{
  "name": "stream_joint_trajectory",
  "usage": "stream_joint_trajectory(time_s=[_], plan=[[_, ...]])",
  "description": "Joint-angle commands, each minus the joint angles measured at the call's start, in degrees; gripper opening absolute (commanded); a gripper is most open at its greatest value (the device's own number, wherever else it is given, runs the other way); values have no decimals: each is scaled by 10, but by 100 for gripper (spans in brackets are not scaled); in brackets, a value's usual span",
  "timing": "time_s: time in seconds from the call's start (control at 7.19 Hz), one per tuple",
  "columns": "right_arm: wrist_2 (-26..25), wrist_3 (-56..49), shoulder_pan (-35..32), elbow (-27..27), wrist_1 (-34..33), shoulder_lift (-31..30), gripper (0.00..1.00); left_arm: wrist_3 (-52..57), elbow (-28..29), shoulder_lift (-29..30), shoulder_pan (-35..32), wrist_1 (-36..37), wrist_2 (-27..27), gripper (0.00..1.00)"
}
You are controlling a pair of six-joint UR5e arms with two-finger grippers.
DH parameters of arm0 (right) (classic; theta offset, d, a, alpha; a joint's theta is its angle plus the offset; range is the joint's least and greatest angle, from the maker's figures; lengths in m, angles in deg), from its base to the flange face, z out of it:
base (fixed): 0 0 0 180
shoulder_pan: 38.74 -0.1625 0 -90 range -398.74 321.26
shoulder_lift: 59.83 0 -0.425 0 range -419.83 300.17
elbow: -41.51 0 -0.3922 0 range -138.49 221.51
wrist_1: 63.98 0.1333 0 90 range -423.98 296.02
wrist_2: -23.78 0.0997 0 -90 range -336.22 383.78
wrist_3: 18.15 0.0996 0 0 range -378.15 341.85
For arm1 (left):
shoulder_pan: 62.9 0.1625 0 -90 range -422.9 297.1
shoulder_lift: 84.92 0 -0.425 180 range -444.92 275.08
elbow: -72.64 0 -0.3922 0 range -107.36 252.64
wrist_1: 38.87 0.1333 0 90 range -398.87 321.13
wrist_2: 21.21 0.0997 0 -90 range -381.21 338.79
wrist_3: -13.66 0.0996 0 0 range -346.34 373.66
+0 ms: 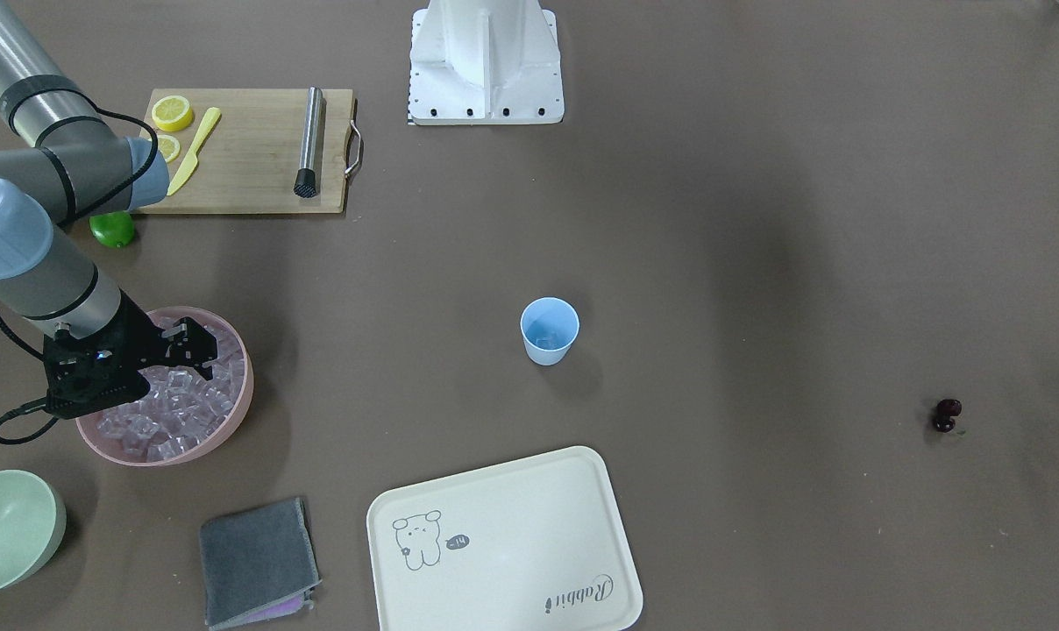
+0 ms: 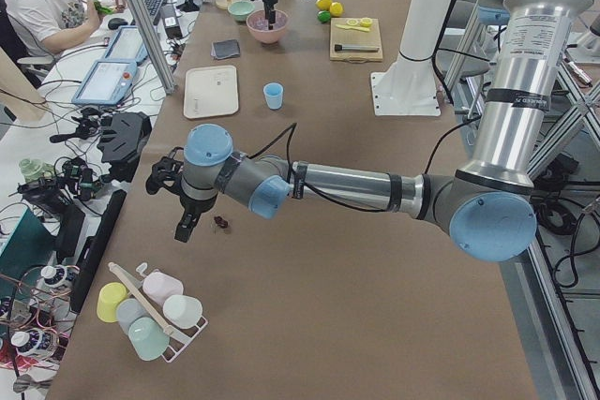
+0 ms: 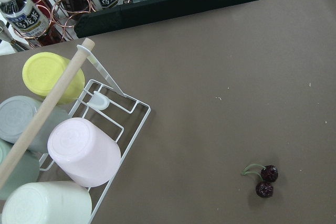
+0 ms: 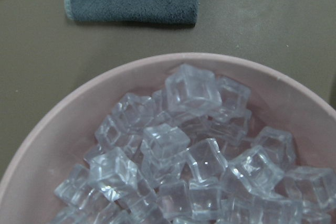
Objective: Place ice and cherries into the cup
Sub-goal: 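Lower the right gripper into the bowl and grasp another ice cube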
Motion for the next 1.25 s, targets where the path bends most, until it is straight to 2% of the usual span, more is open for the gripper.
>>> stream_joint_trajectory(time_s=[0.0,0.28,0.56,0.84,1.11], plan=[[-8,-4,3,-3,1,-1,82,0,5,3,0,1,0,97],[-8,-5,4,-2,0,0,74,0,5,3,0,1,0,97],[-9,-5,5,-1,1,0,60,1,6,3,0,0,0,97],[-9,-4,5,1,0,-1,39,1,10,-1,0,-10,1,97],[-8,-4,4,6,0,-2,29,-1,9,-4,0,-15,0,97]])
